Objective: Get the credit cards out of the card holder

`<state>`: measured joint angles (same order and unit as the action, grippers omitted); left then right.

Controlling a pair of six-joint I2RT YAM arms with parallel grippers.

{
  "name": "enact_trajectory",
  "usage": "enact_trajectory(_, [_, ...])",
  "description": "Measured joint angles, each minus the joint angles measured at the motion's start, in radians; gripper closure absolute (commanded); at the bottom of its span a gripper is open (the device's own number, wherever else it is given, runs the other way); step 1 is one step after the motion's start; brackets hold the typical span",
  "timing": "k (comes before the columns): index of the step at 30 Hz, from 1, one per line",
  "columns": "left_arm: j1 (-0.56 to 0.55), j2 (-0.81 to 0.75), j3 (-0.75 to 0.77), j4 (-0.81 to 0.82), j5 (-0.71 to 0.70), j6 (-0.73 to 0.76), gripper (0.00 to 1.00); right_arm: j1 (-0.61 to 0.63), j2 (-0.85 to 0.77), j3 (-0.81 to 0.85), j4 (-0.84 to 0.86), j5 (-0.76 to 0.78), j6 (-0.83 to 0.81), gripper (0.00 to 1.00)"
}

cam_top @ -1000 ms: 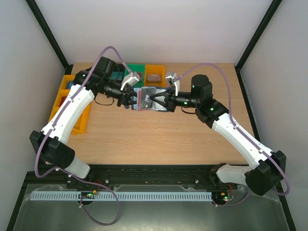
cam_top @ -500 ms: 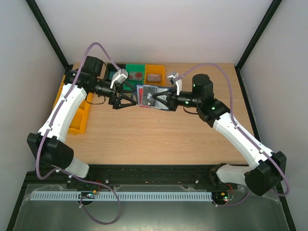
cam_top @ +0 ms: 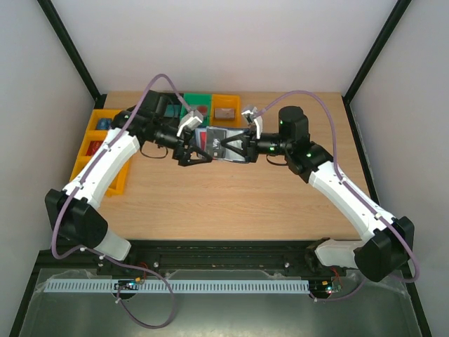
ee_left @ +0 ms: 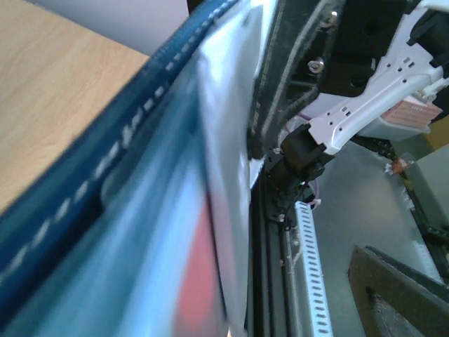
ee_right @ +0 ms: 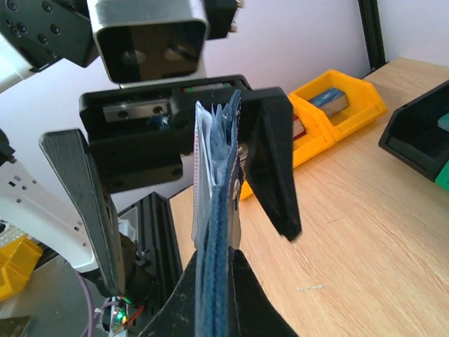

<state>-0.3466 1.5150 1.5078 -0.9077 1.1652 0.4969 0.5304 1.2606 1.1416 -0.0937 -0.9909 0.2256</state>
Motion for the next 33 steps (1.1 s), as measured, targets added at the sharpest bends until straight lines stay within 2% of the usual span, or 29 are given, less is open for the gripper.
enact_trajectory(1, [-0.014, 0.004, 0.001, 0.01, -0.008, -0.011, 0.37, 0.0, 0.0, 0.0, 0.001, -0.006, 0.0, 0.98])
enact_trajectory(3, [-0.035, 0.014, 0.003, 0.024, -0.023, -0.029, 0.84, 0.001, 0.0, 0.0, 0.002, -0.021, 0.0, 0.98])
enact_trajectory(4, [-0.041, 0.017, 0.004, 0.027, -0.033, -0.034, 0.96, 0.001, -0.001, 0.0, 0.001, -0.033, -0.001, 0.98])
enact_trajectory(5, [-0.041, 0.018, 0.005, 0.028, -0.037, -0.035, 0.98, 0.0, -0.003, 0.0, 0.0, -0.042, -0.003, 0.98])
enact_trajectory(6, [-0.036, 0.019, 0.005, 0.027, -0.037, -0.037, 0.98, 0.0, -0.004, 0.0, 0.001, -0.043, -0.008, 0.89])
enact_trajectory(7, [-0.031, 0.019, 0.005, 0.022, -0.025, -0.034, 0.98, 0.0, -0.005, 0.0, 0.002, -0.032, -0.015, 0.7])
enact_trajectory(8, [-0.032, 0.018, 0.008, 0.016, -0.018, -0.029, 0.98, -0.005, -0.004, 0.0, 0.0, -0.023, -0.014, 0.55])
enact_trajectory(9, [-0.033, 0.017, 0.013, 0.013, -0.017, -0.025, 0.98, -0.009, -0.004, -0.001, -0.002, -0.015, -0.014, 0.46])
enact_trajectory(14, [-0.024, 0.017, 0.014, 0.031, -0.039, -0.05, 0.98, -0.034, -0.02, -0.001, -0.01, 0.088, 0.005, 0.41])
enact_trajectory(16, [-0.021, 0.017, 0.013, 0.058, -0.089, -0.089, 0.98, -0.075, -0.042, -0.001, -0.022, 0.218, 0.028, 0.41])
enact_trajectory(17, [-0.019, 0.017, 0.013, 0.08, -0.127, -0.119, 0.98, -0.093, -0.048, -0.001, -0.027, 0.249, 0.032, 0.44])
enact_trajectory(18, [-0.019, 0.017, 0.013, 0.095, -0.156, -0.137, 0.98, -0.106, -0.063, -0.001, -0.039, 0.332, 0.035, 0.49])
enact_trajectory(21, [-0.02, 0.017, 0.011, 0.143, -0.292, -0.204, 0.98, -0.115, -0.106, 0.004, -0.082, 0.534, 0.03, 0.73])
enact_trajectory(22, [-0.02, 0.017, 0.011, 0.155, -0.335, -0.22, 0.98, -0.114, -0.115, 0.01, -0.095, 0.561, 0.024, 0.74])
enact_trajectory(24, [-0.024, 0.017, 0.011, 0.175, -0.417, -0.246, 0.98, -0.108, -0.123, 0.019, -0.098, 0.529, 0.011, 0.71])
enact_trajectory(26, [-0.026, 0.017, 0.011, 0.186, -0.459, -0.257, 0.98, -0.091, -0.119, 0.015, -0.064, 0.396, 0.022, 0.71])
enact_trajectory(28, [-0.026, 0.017, 0.011, 0.185, -0.46, -0.259, 0.98, -0.066, -0.106, -0.023, 0.064, 0.222, 0.091, 0.72])
enact_trajectory(31, [-0.026, 0.017, 0.013, 0.177, -0.422, -0.254, 0.98, -0.037, -0.07, -0.123, 0.322, 0.054, 0.249, 0.82])
enact_trajectory(33, [-0.026, 0.017, 0.018, 0.164, -0.375, -0.241, 0.98, -0.038, -0.034, -0.143, 0.373, 0.031, 0.299, 0.85])
